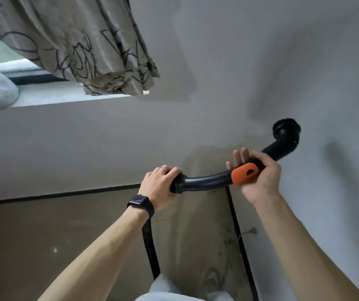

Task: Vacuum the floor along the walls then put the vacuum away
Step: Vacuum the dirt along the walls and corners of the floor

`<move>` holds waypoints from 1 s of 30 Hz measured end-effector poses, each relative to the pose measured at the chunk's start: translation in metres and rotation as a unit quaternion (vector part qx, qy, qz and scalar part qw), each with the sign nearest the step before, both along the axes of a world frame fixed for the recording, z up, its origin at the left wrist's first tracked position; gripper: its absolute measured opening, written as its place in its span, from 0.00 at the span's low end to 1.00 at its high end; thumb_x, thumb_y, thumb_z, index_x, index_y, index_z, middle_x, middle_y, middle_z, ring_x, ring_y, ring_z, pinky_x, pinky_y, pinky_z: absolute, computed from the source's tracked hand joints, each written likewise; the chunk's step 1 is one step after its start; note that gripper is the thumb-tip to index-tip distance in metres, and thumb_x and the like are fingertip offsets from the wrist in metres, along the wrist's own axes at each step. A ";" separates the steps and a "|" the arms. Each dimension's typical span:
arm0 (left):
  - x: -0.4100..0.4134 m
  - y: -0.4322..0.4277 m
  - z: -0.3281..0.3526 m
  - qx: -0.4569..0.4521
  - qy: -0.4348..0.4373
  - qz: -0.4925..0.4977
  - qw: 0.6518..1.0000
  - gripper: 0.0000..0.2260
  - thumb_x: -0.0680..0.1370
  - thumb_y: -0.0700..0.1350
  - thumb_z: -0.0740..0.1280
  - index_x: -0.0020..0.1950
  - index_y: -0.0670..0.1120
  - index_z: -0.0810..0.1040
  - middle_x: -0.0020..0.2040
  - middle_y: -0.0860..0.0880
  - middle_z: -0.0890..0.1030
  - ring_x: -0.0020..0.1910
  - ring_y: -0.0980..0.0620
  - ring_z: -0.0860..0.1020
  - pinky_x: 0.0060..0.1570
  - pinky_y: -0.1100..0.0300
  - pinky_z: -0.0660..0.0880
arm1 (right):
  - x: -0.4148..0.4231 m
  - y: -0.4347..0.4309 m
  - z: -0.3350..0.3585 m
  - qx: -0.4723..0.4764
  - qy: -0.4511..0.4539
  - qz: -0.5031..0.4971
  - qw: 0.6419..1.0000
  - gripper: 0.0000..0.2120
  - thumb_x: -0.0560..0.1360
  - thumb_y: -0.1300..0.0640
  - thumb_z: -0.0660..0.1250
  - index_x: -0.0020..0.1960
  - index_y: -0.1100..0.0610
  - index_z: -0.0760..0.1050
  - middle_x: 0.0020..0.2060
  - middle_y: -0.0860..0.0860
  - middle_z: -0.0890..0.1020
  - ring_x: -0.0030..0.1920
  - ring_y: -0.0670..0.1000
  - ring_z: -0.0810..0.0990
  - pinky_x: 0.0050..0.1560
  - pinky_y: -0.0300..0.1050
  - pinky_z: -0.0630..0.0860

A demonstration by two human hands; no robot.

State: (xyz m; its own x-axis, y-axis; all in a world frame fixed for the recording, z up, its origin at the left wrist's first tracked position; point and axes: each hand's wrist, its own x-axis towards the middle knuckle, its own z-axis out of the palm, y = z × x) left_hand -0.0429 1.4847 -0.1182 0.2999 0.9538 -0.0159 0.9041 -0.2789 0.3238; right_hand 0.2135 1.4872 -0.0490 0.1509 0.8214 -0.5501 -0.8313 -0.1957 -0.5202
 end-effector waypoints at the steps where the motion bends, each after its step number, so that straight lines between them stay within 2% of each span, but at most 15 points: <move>1: 0.005 0.001 -0.002 -0.001 0.008 -0.007 1.000 0.19 0.69 0.51 0.70 0.59 0.57 0.73 0.51 0.53 0.76 0.50 0.47 0.75 0.46 0.56 0.69 | 0.011 0.000 -0.005 -0.004 0.009 -0.015 1.000 0.11 0.77 0.60 0.65 0.36 0.56 0.77 0.36 0.50 0.81 0.37 0.52 0.84 0.54 0.54 0.79; 3: 0.014 0.003 -0.010 -0.018 0.029 -0.024 0.999 0.18 0.70 0.52 0.69 0.59 0.56 0.73 0.51 0.52 0.76 0.50 0.47 0.75 0.45 0.56 0.67 | 0.025 -0.001 -0.021 -0.032 0.019 -0.038 0.999 0.10 0.78 0.59 0.66 0.37 0.55 0.73 0.32 0.49 0.76 0.32 0.50 0.76 0.48 0.49 0.76; 5: 0.020 0.006 -0.022 -0.048 0.055 -0.039 0.997 0.18 0.70 0.52 0.68 0.59 0.54 0.72 0.51 0.52 0.75 0.51 0.46 0.74 0.45 0.56 0.66 | 0.025 -0.002 -0.044 -0.065 0.027 -0.055 0.996 0.11 0.78 0.58 0.66 0.38 0.54 0.71 0.31 0.48 0.75 0.31 0.49 0.74 0.45 0.46 0.74; 9: 0.023 0.010 -0.071 -0.106 0.058 -0.084 0.989 0.15 0.70 0.50 0.68 0.55 0.52 0.72 0.49 0.52 0.76 0.50 0.46 0.76 0.46 0.55 0.69 | 0.013 -0.002 -0.097 -0.128 0.046 -0.117 0.984 0.13 0.79 0.56 0.67 0.36 0.53 0.70 0.29 0.47 0.74 0.29 0.48 0.72 0.41 0.43 0.71; 13: 0.035 0.023 -0.123 -0.159 0.053 -0.152 0.974 0.17 0.69 0.55 0.68 0.55 0.54 0.71 0.49 0.52 0.78 0.50 0.46 0.76 0.48 0.55 0.68 | -0.012 -0.001 -0.163 -0.196 0.042 -0.179 0.963 0.13 0.78 0.56 0.67 0.37 0.53 0.69 0.28 0.48 0.74 0.28 0.48 0.72 0.40 0.43 0.71; 16: 0.050 0.038 -0.162 -0.203 0.057 -0.152 0.966 0.11 0.72 0.56 0.65 0.49 0.54 0.68 0.44 0.52 0.77 0.47 0.46 0.76 0.45 0.55 0.65 | -0.030 0.001 -0.213 -0.237 0.037 -0.215 0.947 0.11 0.78 0.56 0.67 0.38 0.54 0.69 0.28 0.49 0.74 0.28 0.50 0.73 0.40 0.44 0.72; 18: 0.053 0.043 -0.192 -0.222 0.071 -0.156 0.960 0.08 0.73 0.56 0.63 0.47 0.55 0.68 0.42 0.52 0.76 0.46 0.46 0.76 0.48 0.53 0.67 | -0.037 0.001 -0.246 -0.251 0.049 -0.228 0.940 0.10 0.78 0.56 0.67 0.40 0.55 0.70 0.28 0.49 0.75 0.27 0.50 0.74 0.39 0.44 0.73; 20: 0.050 0.043 -0.217 -0.237 0.085 -0.176 0.952 0.08 0.74 0.56 0.62 0.49 0.56 0.69 0.40 0.54 0.75 0.44 0.47 0.77 0.49 0.53 0.66 | -0.040 -0.002 -0.273 -0.267 0.056 -0.232 0.934 0.08 0.78 0.57 0.68 0.42 0.55 0.71 0.28 0.49 0.75 0.27 0.50 0.75 0.37 0.44 0.74; 22: 0.045 0.044 -0.252 -0.266 0.092 -0.188 0.941 0.07 0.74 0.57 0.62 0.48 0.56 0.70 0.39 0.55 0.74 0.42 0.48 0.77 0.45 0.54 0.66 | -0.043 -0.001 -0.311 -0.296 0.054 -0.220 0.928 0.06 0.77 0.59 0.68 0.43 0.55 0.73 0.28 0.50 0.75 0.26 0.49 0.75 0.35 0.44 0.75; 24: 0.037 0.043 -0.291 -0.324 0.102 -0.186 0.922 0.07 0.74 0.56 0.63 0.48 0.56 0.70 0.40 0.55 0.76 0.40 0.50 0.77 0.41 0.54 0.70 | -0.051 0.000 -0.354 -0.324 0.051 -0.189 0.925 0.06 0.77 0.60 0.68 0.42 0.55 0.73 0.29 0.50 0.75 0.27 0.49 0.75 0.34 0.44 0.74; 26: 0.028 0.040 -0.336 -0.356 0.118 -0.182 0.909 0.07 0.75 0.55 0.63 0.49 0.55 0.69 0.41 0.54 0.76 0.39 0.50 0.77 0.39 0.55 0.71 | -0.058 -0.001 -0.402 -0.341 0.063 -0.154 0.925 0.06 0.77 0.61 0.68 0.43 0.56 0.74 0.29 0.51 0.77 0.29 0.50 0.77 0.36 0.44 0.75; 30: 0.017 0.059 -0.424 -0.359 0.127 -0.160 0.911 0.09 0.75 0.52 0.64 0.50 0.55 0.67 0.41 0.54 0.76 0.39 0.50 0.76 0.40 0.55 0.67 | -0.064 0.011 -0.502 -0.342 0.085 -0.104 0.930 0.06 0.80 0.60 0.68 0.44 0.57 0.74 0.31 0.51 0.78 0.33 0.50 0.79 0.42 0.45 0.77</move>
